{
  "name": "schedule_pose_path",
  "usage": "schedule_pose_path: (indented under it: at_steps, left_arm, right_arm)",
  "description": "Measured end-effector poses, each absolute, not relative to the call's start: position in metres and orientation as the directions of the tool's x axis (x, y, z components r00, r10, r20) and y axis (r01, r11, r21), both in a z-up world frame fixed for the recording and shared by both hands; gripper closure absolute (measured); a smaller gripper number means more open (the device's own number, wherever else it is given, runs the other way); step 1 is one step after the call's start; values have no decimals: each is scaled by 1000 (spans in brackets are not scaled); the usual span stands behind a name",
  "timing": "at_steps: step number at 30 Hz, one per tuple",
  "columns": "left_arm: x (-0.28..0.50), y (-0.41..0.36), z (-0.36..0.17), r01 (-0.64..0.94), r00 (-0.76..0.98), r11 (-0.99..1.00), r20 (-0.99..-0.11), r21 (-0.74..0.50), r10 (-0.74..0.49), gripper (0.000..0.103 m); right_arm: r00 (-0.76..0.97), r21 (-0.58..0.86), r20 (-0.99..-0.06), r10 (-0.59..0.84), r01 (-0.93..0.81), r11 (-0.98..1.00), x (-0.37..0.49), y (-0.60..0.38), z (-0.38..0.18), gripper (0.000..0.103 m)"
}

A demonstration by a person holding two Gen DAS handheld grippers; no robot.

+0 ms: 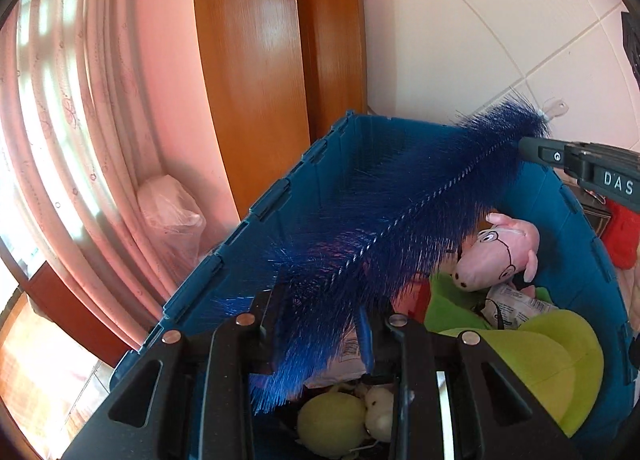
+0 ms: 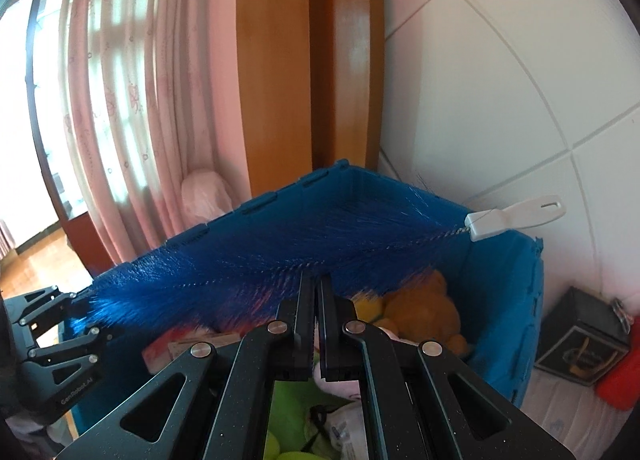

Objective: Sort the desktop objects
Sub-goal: 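Carry the blue brush into the blue bin and open both grippers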

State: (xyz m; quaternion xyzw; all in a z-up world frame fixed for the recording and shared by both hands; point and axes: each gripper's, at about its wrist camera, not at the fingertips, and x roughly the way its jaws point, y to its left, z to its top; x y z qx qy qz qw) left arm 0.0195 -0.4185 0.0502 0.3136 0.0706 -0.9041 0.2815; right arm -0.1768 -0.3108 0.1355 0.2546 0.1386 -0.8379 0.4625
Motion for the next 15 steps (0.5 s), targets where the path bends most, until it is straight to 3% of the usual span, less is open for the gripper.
schedule_pose_path:
  at_steps: [4,9,10,12,13,14,15]
  left_arm:
    - [18,-428,46,538,-650,-842,-623,26,-435,64]
    - [19,-431,42,518,-650,-855,-644,12,-403,42]
    - [19,-430,42,511,-654,-859,-643,11,-398,40]
    - [22,-428,42,512,-653,-859,-640,19,-404,33]
    - [22,-428,42,511,-653,-859,-641,21,-404,32]
    - [24,-427,42,505,-657,-863,-642,16,-396,32]
    - [27,-427,42,501,-660,-865,-643,10,-390,32]
  right_arm:
    - [-454,-7,-609,-650,823,-568,-178,-316,123,100]
    - [-466,0,-645,-606,792,-610,-182,-315,112,93]
    - [-474,-1,-650,-593,782,-624,-182,-313,111,83]
    - [-495,-10,-654,-573,762,-648,-181,-311,112,51]
    - [-504,-11,-651,-567,753,-658,-180,-309,113,23]
    - [-512,-11,-649,-562,745,-666,-179,-305,114,8]
    - [-519,-14,-648,-558,740,-672,-178,-303,115,6]
